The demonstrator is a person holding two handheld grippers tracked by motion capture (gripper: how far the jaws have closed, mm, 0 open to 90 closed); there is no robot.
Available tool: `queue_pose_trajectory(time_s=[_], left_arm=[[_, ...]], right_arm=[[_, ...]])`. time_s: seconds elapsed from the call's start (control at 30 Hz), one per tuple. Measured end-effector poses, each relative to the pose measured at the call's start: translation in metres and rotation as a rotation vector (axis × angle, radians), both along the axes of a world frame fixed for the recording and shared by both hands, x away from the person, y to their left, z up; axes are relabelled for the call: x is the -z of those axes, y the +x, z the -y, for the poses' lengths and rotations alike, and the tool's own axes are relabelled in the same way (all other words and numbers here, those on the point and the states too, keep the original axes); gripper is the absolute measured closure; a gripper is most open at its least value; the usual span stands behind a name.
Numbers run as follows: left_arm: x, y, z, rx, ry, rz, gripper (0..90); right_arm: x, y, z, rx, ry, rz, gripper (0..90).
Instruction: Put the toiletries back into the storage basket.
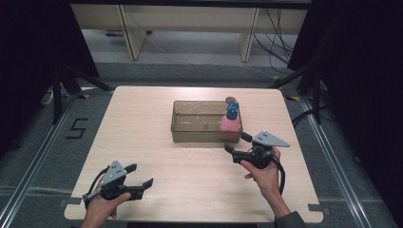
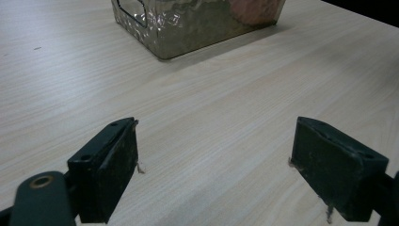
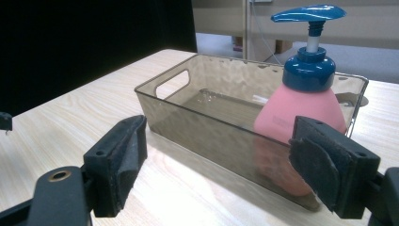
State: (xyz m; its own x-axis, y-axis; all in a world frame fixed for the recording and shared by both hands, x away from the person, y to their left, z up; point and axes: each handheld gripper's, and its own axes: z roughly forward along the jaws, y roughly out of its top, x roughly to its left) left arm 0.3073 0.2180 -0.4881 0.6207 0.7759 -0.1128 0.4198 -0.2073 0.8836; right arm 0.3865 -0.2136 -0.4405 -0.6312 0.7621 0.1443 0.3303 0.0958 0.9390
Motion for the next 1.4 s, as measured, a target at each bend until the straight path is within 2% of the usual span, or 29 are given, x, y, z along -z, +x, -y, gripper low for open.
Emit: queue_pose_trajectory(time_s=[0.03,0.07,0.1,0.13,0.17,0.27,0.33,0.37,0.4,0.47,0.5,0.57,0.6,0.67,0.7,0.77,0.87,0.93,0.97,1.03,1.07,1.1,1.17,1.23,1.27,1.3,1.4], left_arm=[[0.0,0.0,-0.001,-0.001,0.002,0.0,14.7],[0.0,0.0,-0.001,-0.003,0.002,-0.002,14.7],[0.0,0.0,-0.001,-0.005,0.001,-0.001,14.7],[0.0,0.0,-0.001,-0.004,0.002,-0.001,14.7],[0.0,0.0,-0.001,-0.004,0.001,-0.001,14.7],[0.0,0.0,-0.001,-0.002,0.004,0.0,14.7],[0.0,0.0,-0.001,0.004,0.0,0.002,14.7],[0.0,0.0,0.0,0.004,-0.007,0.006,14.7],[0.0,0.0,0.0,0.0,-0.018,0.007,14.7],[0.0,0.0,0.0,0.001,-0.018,0.008,14.7],[0.0,0.0,0.0,0.004,-0.007,0.006,14.7],[0.0,0.0,0.001,-0.002,-0.014,0.004,14.7],[0.0,-0.001,0.001,-0.004,-0.005,0.003,14.7],[0.0,-0.001,0.001,0.0,0.0,0.002,14.7],[0.0,-0.001,0.001,-0.001,0.001,0.001,14.7],[0.0,-0.001,0.0,0.001,0.003,0.001,14.7],[0.001,-0.001,0.001,0.004,0.007,0.0,14.7],[0.001,-0.001,0.001,0.004,0.006,-0.001,14.7],[0.001,-0.001,0.002,0.004,0.005,-0.001,14.7],[0.001,-0.001,0.001,0.004,0.005,0.0,14.7],[0.001,-0.001,0.001,0.004,0.006,0.0,14.7],[0.001,-0.001,0.001,0.004,0.006,-0.001,14.7],[0.001,-0.001,0.001,0.005,0.008,-0.001,14.7],[0.001,-0.001,0.001,0.009,0.002,0.0,14.7],[0.001,-0.001,0.002,0.009,0.002,0.0,14.7],[0.001,-0.001,0.002,0.009,0.003,0.0,14.7],[0.001,-0.001,0.002,0.009,0.003,0.0,14.7]], right_arm=[[0.0,-0.002,0.0,0.006,0.006,-0.014,20.7],[0.0,-0.001,0.001,-0.003,-0.007,0.011,20.7],[0.001,-0.002,0.0,-0.002,-0.001,0.005,20.8],[0.001,-0.005,-0.001,0.007,0.02,-0.022,20.8],[0.002,-0.003,0.0,-0.006,-0.002,0.01,20.7],[0.003,-0.005,0.001,-0.009,-0.007,0.012,20.8],[0.002,-0.007,0.001,-0.005,-0.008,0.003,20.8],[0.002,-0.009,0.0,0.003,0.003,-0.02,20.8],[0.003,-0.008,0.002,-0.001,-0.004,0.004,20.8],[0.002,-0.011,0.001,0.004,0.003,-0.012,20.8],[0.003,-0.01,0.003,-0.002,-0.014,0.013,20.8],[0.003,-0.014,0.001,-0.002,0.01,-0.016,20.8],[0.003,-0.014,0.002,-0.011,0.003,0.001,20.8],[0.004,-0.017,0.001,-0.003,0.002,-0.016,20.9],[0.005,-0.017,0.003,-0.017,-0.017,0.003,20.9],[0.006,-0.021,0.001,-0.02,-0.001,-0.018,20.9],[0.008,-0.023,0.002,-0.032,-0.019,-0.004,20.5],[0.01,-0.026,0.001,-0.036,-0.001,-0.024,20.1],[0.01,-0.026,0.001,-0.043,-0.007,-0.011,19.8],[0.011,-0.029,0.0,-0.056,-0.001,-0.031,18.4],[0.012,-0.029,0.001,-0.054,-0.009,-0.018,17.7],[0.012,-0.031,0.001,-0.051,-0.013,-0.031,17.0],[0.013,-0.032,0.0,-0.056,0.004,-0.03,16.7],[0.012,-0.035,0.002,-0.054,-0.021,-0.036,16.4],[0.013,-0.036,0.001,-0.058,0.005,-0.044,16.2],[0.014,-0.038,0.002,-0.063,0.001,-0.059,16.2],[0.017,-0.04,0.003,-0.068,-0.001,-0.038,16.0]])
